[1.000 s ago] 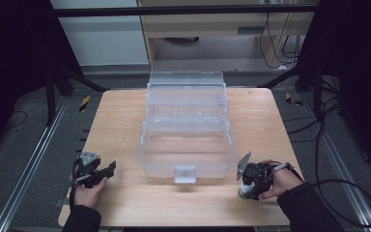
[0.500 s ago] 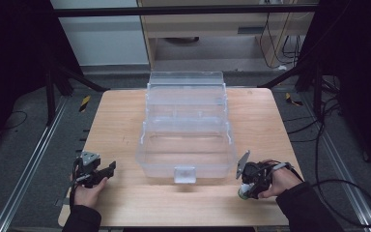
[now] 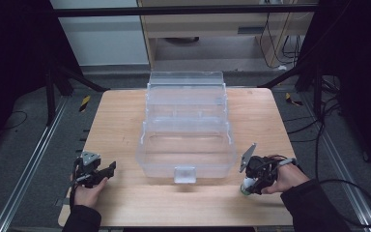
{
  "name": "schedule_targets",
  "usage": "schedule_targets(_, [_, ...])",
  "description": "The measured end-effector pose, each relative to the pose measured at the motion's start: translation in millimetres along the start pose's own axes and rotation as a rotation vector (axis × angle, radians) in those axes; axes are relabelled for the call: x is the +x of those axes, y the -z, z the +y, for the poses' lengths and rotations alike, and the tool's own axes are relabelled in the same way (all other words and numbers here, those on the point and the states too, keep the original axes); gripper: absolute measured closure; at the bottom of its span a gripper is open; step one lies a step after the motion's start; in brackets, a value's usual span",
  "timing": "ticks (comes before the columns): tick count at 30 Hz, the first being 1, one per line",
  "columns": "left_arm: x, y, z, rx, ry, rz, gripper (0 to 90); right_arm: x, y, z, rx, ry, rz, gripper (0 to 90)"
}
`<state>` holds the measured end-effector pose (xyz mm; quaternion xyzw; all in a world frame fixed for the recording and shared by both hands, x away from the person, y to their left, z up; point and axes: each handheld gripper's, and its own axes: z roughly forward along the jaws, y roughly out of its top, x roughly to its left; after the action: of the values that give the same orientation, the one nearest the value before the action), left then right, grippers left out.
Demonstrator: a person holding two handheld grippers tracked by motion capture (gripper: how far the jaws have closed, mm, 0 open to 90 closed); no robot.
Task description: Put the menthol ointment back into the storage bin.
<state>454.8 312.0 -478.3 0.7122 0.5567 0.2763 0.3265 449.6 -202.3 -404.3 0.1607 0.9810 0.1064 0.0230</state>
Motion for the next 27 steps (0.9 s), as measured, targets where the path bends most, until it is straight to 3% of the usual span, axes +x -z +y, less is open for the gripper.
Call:
schedule_targets(13, [-0.1,-0.3,-0.2,0.003,-0.001,0.001,37.2,-4.0,35.0,1.7,-0.061,-0.051,-0.013,50.4])
schedule_targets(27, [0.0,-0.5,-0.3,0.004,-0.001,0.0,37.2,-8.6,63.0,13.7,-0.082,-0.048,-0.025,50.4])
